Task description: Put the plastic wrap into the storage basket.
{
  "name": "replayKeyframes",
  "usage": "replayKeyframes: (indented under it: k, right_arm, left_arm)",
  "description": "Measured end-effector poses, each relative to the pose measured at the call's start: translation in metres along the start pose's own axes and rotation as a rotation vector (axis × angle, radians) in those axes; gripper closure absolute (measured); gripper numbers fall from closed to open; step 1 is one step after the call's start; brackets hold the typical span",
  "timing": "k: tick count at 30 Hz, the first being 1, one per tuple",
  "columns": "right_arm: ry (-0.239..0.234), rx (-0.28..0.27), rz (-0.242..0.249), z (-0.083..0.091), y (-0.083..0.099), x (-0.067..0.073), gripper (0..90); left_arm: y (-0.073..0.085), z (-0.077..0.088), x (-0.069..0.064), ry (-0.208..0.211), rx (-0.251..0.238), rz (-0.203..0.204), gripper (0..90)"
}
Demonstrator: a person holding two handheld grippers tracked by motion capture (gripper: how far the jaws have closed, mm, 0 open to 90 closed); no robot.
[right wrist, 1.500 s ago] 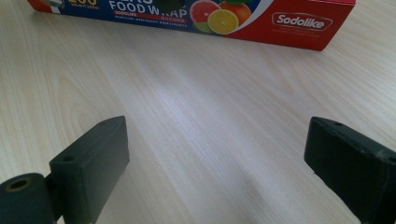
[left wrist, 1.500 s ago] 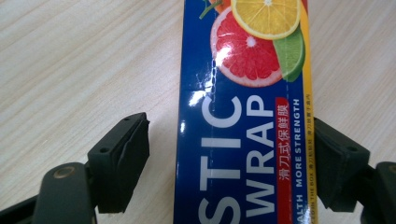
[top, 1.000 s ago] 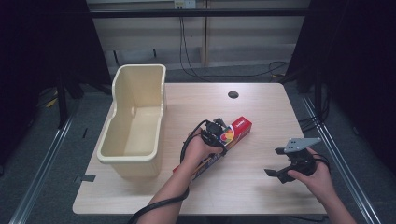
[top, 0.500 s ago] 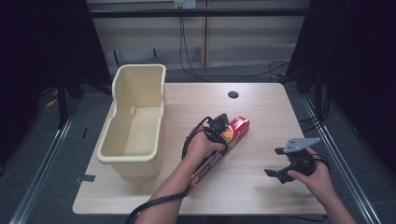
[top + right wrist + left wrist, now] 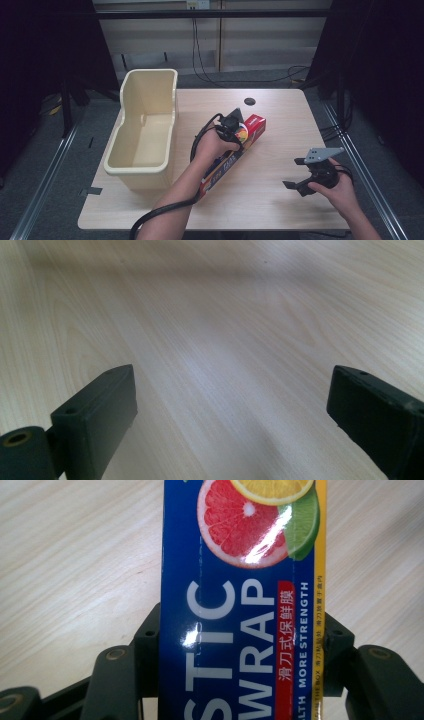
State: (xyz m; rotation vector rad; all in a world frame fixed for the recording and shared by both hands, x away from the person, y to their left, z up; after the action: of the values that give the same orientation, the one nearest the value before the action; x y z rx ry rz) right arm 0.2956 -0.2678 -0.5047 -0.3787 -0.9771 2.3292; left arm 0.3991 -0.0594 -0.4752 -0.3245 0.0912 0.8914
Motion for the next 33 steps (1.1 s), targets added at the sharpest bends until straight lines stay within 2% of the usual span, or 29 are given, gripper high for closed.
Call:
replayKeyframes:
  k: [7, 12, 16, 19, 25, 26, 31, 33]
  right_arm:
    - [-0.009, -0.001, 0.000, 0.000, -0.001, 0.002, 5.4]
    - [-0.002, -0.004, 0.000, -0.001, -0.001, 0.002, 4.1]
    - [-0.008, -0.005, -0.002, -0.001, -0.001, 0.003, 4.0]
    - [-0.008, -0.012, 0.003, -0.001, -0.002, 0.002, 3.2]
    - [0.003, -0.015, -0.001, -0.001, -0.002, 0.001, 2.8]
    - [0.003, -0.016, 0.000, -0.001, -0.002, 0.001, 2.6]
    - [-0.018, -0.025, -0.004, -0.002, -0.002, 0.003, 2.3]
    - [-0.015, -0.023, -0.005, -0.002, -0.002, 0.002, 2.3]
  left_arm:
    - [0.000, 0.025, 0.002, 0.006, 0.017, 0.019, 40.4]
    - [0.000, 0.037, 0.003, 0.019, 0.026, 0.027, 40.5]
    - [-0.002, 0.045, 0.003, 0.008, 0.022, 0.033, 40.5]
    - [-0.002, 0.053, 0.002, 0.026, 0.032, 0.039, 40.5]
    - [-0.006, 0.069, 0.004, 0.022, 0.022, 0.055, 40.4]
    - [-0.005, 0.071, 0.005, 0.035, 0.030, 0.055, 40.4]
    - [-0.005, 0.081, 0.009, 0.026, 0.040, 0.083, 40.5]
    - [-0.006, 0.084, 0.011, 0.014, 0.041, 0.083, 40.5]
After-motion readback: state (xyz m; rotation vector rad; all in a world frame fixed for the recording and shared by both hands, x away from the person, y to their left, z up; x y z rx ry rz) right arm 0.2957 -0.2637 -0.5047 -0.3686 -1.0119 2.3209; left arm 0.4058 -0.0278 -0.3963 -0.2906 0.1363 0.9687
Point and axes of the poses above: each handheld gripper's, and its own axes: z roughly backward along the jaws, y roughly out of its underside, x roughly to its left, the point moved 8 cm from there along -z, roughly forward along the jaws, and after that the axes turned 5 degrees about z, right-handed, at the moved point
